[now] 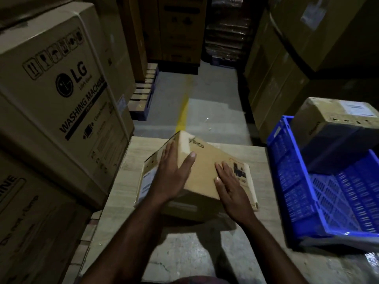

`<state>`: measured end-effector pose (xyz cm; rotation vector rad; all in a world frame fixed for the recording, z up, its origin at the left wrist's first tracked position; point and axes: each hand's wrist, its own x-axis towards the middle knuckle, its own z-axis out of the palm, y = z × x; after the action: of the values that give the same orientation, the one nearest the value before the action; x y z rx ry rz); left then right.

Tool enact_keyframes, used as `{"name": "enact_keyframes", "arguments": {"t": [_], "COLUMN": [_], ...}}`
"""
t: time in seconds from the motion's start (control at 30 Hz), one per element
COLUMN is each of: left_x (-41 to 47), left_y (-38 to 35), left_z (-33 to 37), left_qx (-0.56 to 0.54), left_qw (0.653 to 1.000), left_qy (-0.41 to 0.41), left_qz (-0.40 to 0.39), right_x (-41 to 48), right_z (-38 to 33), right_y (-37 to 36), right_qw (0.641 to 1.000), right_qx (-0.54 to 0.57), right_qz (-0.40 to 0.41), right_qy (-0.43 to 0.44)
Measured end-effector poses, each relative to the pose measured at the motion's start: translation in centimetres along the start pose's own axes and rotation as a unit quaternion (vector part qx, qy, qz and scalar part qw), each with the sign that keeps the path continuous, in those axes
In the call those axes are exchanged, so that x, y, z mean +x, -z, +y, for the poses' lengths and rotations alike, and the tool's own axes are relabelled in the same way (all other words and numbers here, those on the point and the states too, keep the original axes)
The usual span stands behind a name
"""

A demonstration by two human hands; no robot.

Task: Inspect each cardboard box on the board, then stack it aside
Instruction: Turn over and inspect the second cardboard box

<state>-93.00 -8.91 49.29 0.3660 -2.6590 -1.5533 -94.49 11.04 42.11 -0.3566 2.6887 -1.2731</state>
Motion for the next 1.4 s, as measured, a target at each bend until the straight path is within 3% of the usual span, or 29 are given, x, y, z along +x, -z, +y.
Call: {"name": "enact_keyframes", "arguments": {"t": [0.2,0.3,0.4,0.63,0.73,1.03,1.23,1.4], "left_x": [0.2,0.3,0.5,-1.3,-2.3,-1.8,-1.9,-0.7], "left_y": [3.2,4.0,4.6,1.8,-0.4,-0.6,-1.4,-2.4], "left_z": [-3.3,-4.4,-5.8,-10.5,-11.6,-12.6,-12.5,-12.7], "left_qx": [0.106,0.225,0.26,0.201,0.171,0.155,0.115,0.143], "left_qw": [0.994,0.973,0.964,0.979,0.985,0.987,0.993,0.99], "left_qy": [-0.014,-0.048,-0.042,0.016,0.035,0.013,-0.008,-0.008], "left_qz": [0.013,0.034,0.027,-0.021,-0.003,0.034,0.027,-0.011], "right_x": [0.1,-0.3,-0.6,-1.5,-1.9,-2.8,-4.1,-3.9], "right_z": [4.8,5.1,3.9,3.6,4.5,3.6,0.7,-1.9], "right_y": [0.1,0.2,0.1,0.5,0.7,1.6,4.2,5.8], "right_qw": [0.992,0.99,0.989,0.987,0.976,0.971,0.969,0.978], "right_qx": [-0.067,-0.018,0.041,-0.032,-0.059,0.064,0.138,0.105], "right_qz": [0.036,0.054,0.035,0.088,0.103,0.138,0.163,0.162], "right_qy": [-0.097,-0.131,-0.141,-0.129,-0.181,-0.182,-0.124,-0.08]}}
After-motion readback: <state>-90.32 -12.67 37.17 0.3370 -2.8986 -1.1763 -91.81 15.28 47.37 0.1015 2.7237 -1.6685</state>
